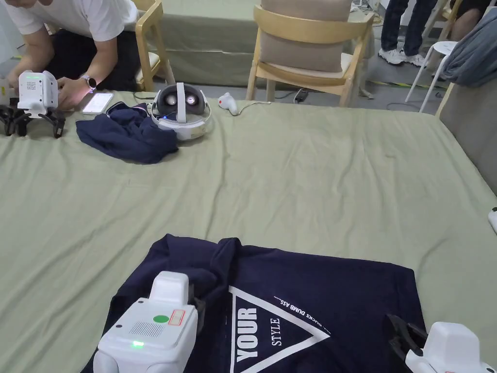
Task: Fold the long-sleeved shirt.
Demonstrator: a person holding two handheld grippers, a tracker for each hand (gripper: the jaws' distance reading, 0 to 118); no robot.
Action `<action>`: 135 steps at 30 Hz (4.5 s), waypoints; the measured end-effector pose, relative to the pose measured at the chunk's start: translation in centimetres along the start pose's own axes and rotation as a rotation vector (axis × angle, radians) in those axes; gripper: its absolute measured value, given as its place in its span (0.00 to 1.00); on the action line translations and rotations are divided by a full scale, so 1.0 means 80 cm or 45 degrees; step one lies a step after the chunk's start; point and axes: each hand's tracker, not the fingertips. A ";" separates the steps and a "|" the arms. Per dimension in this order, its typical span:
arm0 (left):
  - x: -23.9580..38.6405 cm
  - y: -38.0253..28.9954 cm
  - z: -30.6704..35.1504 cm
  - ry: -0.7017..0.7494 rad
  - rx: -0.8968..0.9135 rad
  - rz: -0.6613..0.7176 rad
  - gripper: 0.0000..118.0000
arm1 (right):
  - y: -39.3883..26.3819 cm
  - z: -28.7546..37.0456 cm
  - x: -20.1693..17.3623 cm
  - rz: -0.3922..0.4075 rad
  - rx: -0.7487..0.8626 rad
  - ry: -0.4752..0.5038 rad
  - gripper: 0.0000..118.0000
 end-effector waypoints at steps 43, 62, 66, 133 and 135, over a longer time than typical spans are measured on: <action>-0.008 0.047 -0.066 -0.186 -0.154 0.081 0.15 | 0.060 -0.281 0.169 0.037 -0.413 -0.054 0.04; -0.151 0.160 -0.273 -0.314 -0.578 0.129 0.23 | 0.069 -0.270 0.161 0.008 -0.398 -0.031 0.04; -0.151 0.160 -0.248 -0.277 -0.526 0.078 0.03 | 0.080 -0.258 0.160 0.013 -0.376 -0.024 0.04; -0.271 -0.041 0.042 -0.494 -0.405 0.586 0.88 | -0.002 0.046 -0.127 0.214 0.262 0.156 0.00; -0.310 -0.046 0.025 -0.628 -0.443 0.657 0.92 | -0.007 0.045 -0.133 0.219 0.253 0.172 0.00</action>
